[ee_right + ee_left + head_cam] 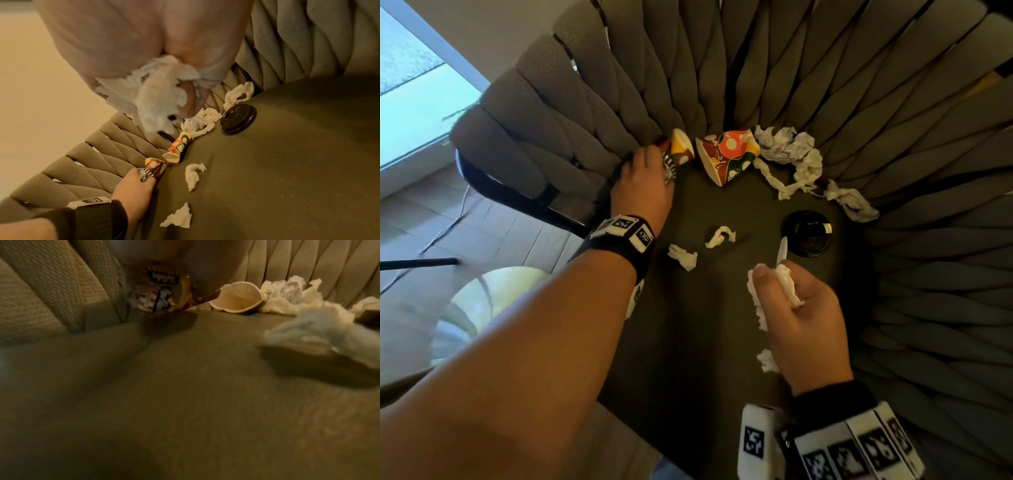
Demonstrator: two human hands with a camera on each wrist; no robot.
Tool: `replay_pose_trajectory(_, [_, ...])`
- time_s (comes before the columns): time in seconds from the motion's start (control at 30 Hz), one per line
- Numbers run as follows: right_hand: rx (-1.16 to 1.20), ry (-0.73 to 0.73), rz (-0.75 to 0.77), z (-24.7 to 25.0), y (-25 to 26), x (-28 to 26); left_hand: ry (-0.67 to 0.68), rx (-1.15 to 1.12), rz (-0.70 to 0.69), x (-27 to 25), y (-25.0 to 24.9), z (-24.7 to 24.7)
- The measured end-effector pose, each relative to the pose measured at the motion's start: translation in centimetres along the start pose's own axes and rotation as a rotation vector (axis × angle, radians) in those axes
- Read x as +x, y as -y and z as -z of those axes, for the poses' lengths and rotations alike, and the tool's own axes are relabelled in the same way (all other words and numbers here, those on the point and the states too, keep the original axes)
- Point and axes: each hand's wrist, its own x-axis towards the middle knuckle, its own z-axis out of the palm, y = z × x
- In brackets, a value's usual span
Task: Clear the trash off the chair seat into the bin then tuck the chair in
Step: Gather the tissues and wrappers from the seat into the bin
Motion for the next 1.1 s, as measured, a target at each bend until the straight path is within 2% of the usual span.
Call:
replay_pose_trajectory(0.13, [0.078, 0.077, -0.018, 0.8, 0.8, -2.8, -0.071, -0.175, 0.078, -3.1, -0.4, 2.0])
replay_pose_trajectory(0.3, [0.203, 0.180, -0.132, 2.8, 1.8, -7.4, -0.098, -0.681, 0.213, -12.3, -2.9, 2.8])
replay_pose_trajectory(0.37, [0.196, 0.238, -0.189, 4.1, 1.4, -9.7, -0.063, -0.830, 0.254, -17.5, -4.0, 2.8])
replay_pose_trajectory(0.53, [-0.034, 0.469, -0.261, 7.5, -1.4, -16.7, 0.159, -0.938, 0.351, -32.2, -4.8, 1.2])
replay_pose_trajectory(0.7, [-0.269, 0.728, -0.300, 11.4, -8.1, -24.4, 0.326, -0.756, 0.291, -45.7, -5.3, -1.6])
replay_pose_trajectory(0.83, [-0.333, 0.783, -0.334, 13.3, -15.8, -27.4, 0.453, -0.676, 0.288, -52.5, -5.8, -6.5])
replay_pose_trajectory(0.97, [-0.446, 0.855, -0.312, 12.4, -24.3, -27.0, 0.524, -0.671, 0.356, -54.7, -5.7, -13.3])
replay_pose_trajectory(1.1, [-0.643, 0.835, -0.236, 9.1, -31.9, -23.8, 0.499, -0.779, 0.554, -53.7, -4.8, -21.9])
